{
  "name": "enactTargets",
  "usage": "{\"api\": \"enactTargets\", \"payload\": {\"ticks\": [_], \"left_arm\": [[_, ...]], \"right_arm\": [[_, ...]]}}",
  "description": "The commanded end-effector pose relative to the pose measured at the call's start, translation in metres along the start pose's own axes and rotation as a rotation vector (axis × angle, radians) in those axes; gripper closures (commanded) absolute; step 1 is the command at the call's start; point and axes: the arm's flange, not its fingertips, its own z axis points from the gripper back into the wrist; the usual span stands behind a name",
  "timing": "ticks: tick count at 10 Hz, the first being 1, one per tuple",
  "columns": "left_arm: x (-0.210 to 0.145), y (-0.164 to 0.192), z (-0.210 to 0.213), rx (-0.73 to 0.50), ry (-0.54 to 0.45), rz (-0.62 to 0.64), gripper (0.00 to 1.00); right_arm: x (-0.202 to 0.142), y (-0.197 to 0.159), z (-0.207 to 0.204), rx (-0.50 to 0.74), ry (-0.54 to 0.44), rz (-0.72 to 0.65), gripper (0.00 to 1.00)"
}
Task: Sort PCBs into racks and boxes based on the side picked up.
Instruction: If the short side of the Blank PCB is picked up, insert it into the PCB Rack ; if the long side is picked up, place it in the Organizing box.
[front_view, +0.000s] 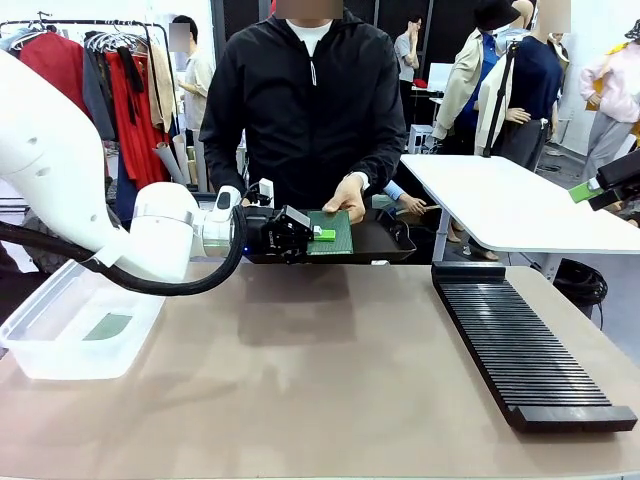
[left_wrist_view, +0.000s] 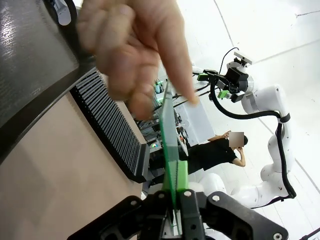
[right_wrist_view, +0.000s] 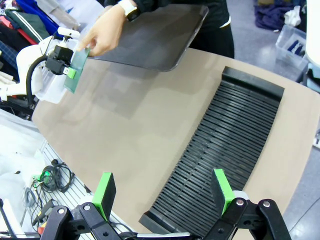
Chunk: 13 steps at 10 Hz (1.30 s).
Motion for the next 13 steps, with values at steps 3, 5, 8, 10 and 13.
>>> {"api": "enactTargets", "payload": {"ticks": [3,5,8,10,13], "left_arm": [[0.0,0.0,0.0,-0.001,-0.003,-0.003,1.0],[0.0,0.0,0.0,-0.001,-0.003,-0.003,1.0],[0.0,0.0,0.0,-0.001,-0.003,-0.003,1.0],[0.004,-0.009,0.011,-0.004,0.019,0.025,1.0],[0.025,-0.046,0.062,0.095,0.036,0.024,1.0]], "right_arm": [[0.001,0.001,0.001,0.003,-0.004,0.002,0.0],[0.001,0.001,0.001,0.003,-0.004,0.002,0.0],[0.001,0.001,0.001,0.003,-0.004,0.002,0.0],[0.001,0.001,0.001,0.003,-0.004,0.002,0.0],[0.001,0.001,0.001,0.003,-0.004,0.002,0.0]]}}
